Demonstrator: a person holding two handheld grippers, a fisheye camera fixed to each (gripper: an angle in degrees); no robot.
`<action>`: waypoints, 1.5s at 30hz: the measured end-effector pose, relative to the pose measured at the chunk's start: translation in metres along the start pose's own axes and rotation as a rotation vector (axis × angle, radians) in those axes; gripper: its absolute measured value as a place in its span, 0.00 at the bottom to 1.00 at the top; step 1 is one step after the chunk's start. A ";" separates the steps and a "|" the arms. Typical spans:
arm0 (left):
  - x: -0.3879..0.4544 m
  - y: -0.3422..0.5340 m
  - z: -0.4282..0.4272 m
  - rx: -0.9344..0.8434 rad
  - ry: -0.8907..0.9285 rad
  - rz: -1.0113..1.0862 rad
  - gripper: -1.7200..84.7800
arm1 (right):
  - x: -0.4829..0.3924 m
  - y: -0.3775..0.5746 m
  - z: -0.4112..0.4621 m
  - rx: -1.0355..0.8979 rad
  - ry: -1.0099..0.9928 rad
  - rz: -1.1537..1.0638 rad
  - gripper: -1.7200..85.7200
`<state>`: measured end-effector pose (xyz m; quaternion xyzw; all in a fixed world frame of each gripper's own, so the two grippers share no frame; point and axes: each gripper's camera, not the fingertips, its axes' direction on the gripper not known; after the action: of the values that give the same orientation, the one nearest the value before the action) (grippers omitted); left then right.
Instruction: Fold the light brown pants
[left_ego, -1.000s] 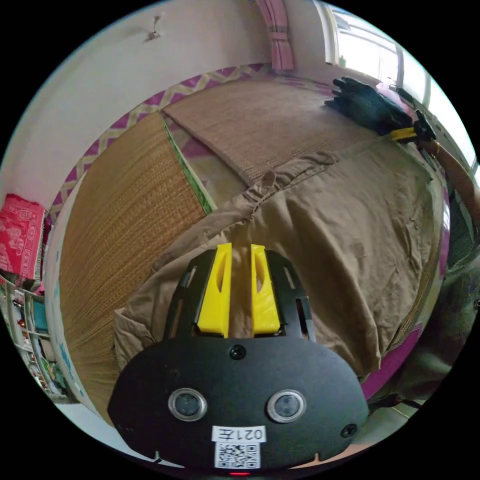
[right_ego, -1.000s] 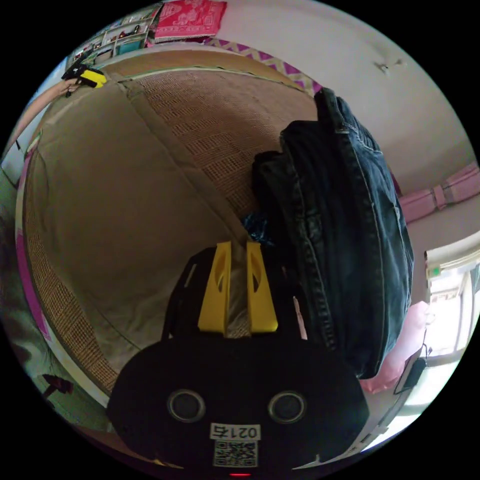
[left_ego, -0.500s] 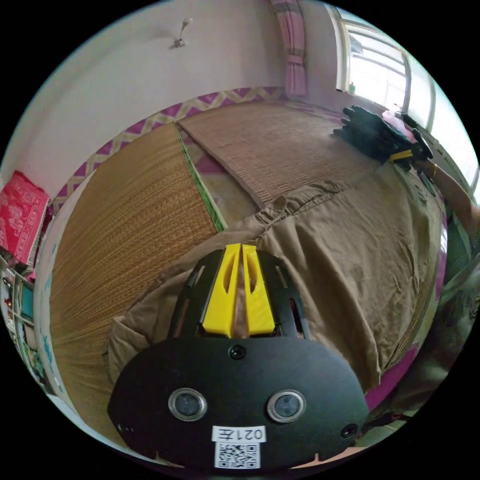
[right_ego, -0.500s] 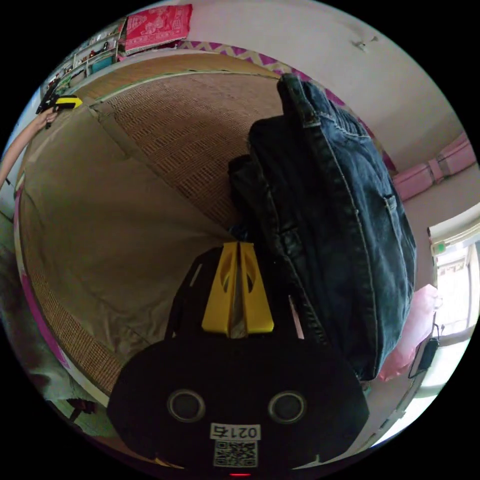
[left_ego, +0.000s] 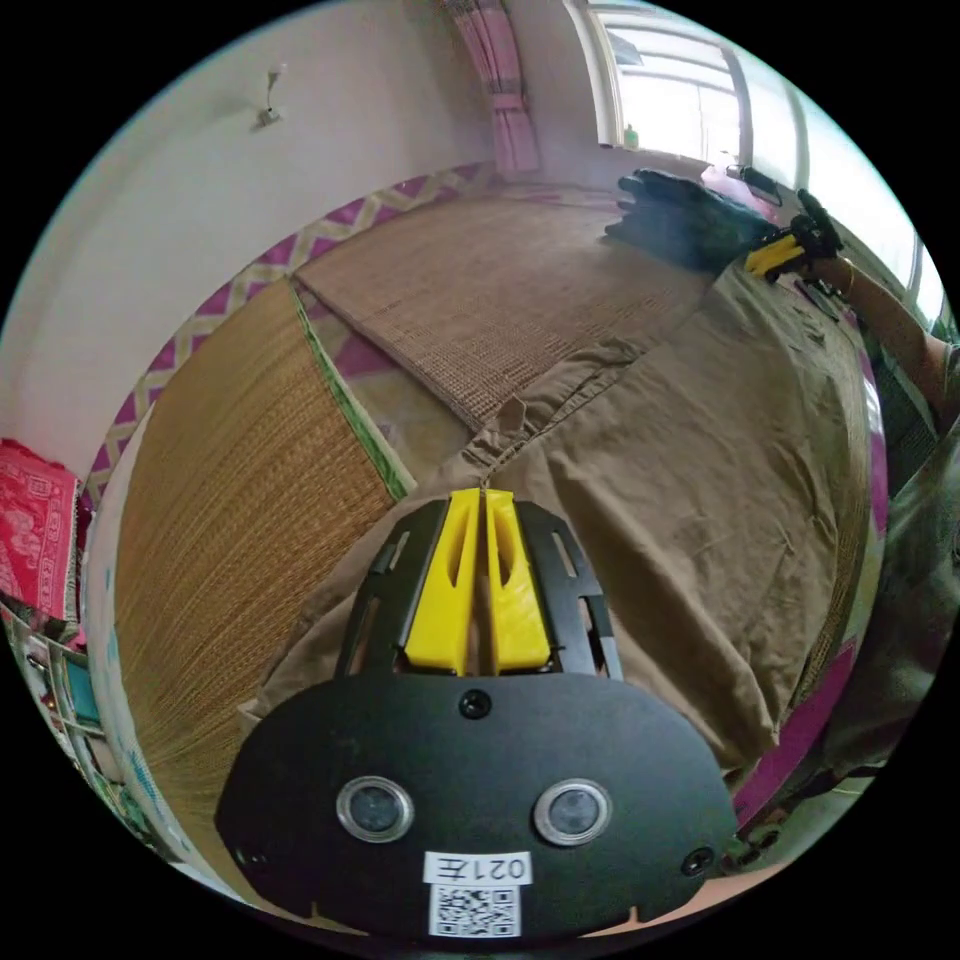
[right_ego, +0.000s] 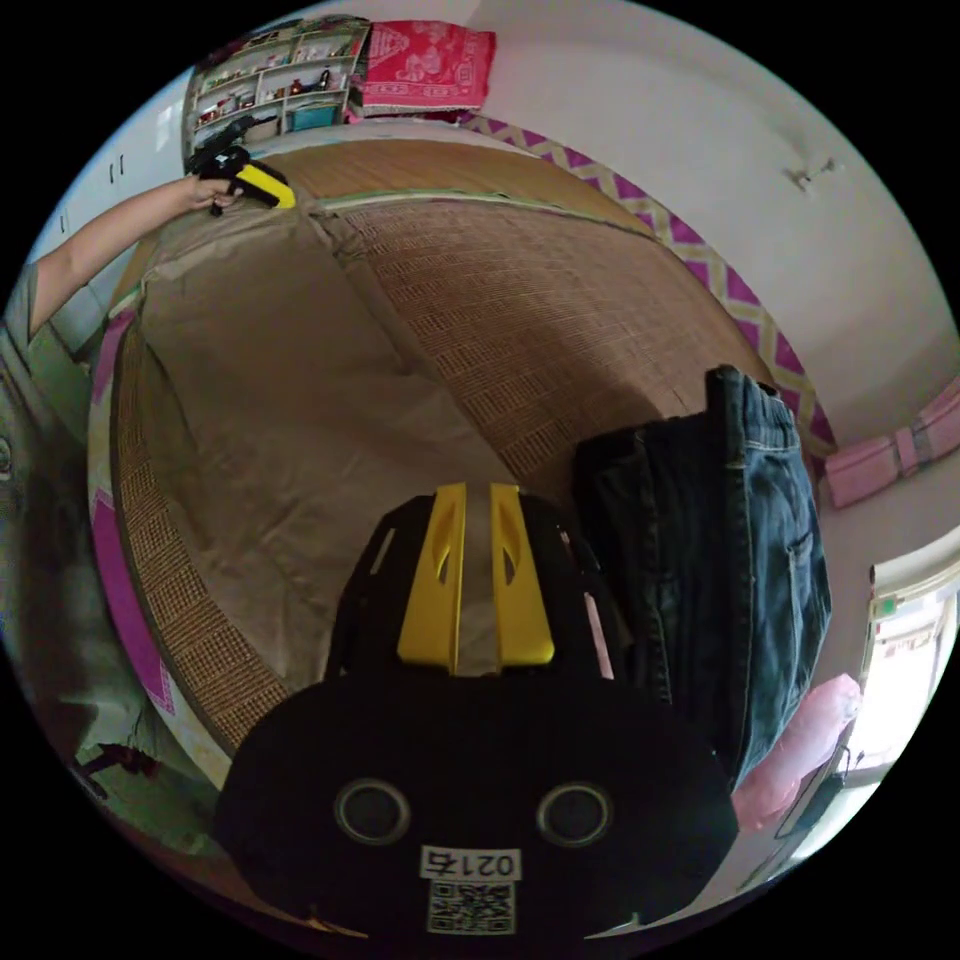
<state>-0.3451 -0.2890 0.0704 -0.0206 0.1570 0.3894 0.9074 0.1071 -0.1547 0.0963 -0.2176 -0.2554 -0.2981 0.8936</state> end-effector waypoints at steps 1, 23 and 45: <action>-0.001 0.001 -0.011 0.036 -0.007 -0.004 0.01 | 0.000 -0.003 0.004 0.014 -0.011 -0.016 0.07; 0.058 0.101 -0.100 0.182 -0.029 -0.136 0.01 | 0.013 0.155 -0.058 0.023 0.075 0.391 0.08; 0.134 0.265 -0.183 0.133 0.064 -0.564 0.01 | 0.081 0.411 -0.021 0.541 -0.489 1.527 0.05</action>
<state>-0.4963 -0.0406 -0.1211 -0.0162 0.1988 0.1097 0.9738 0.4344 0.0986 0.0300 -0.1674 -0.2868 0.5144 0.7906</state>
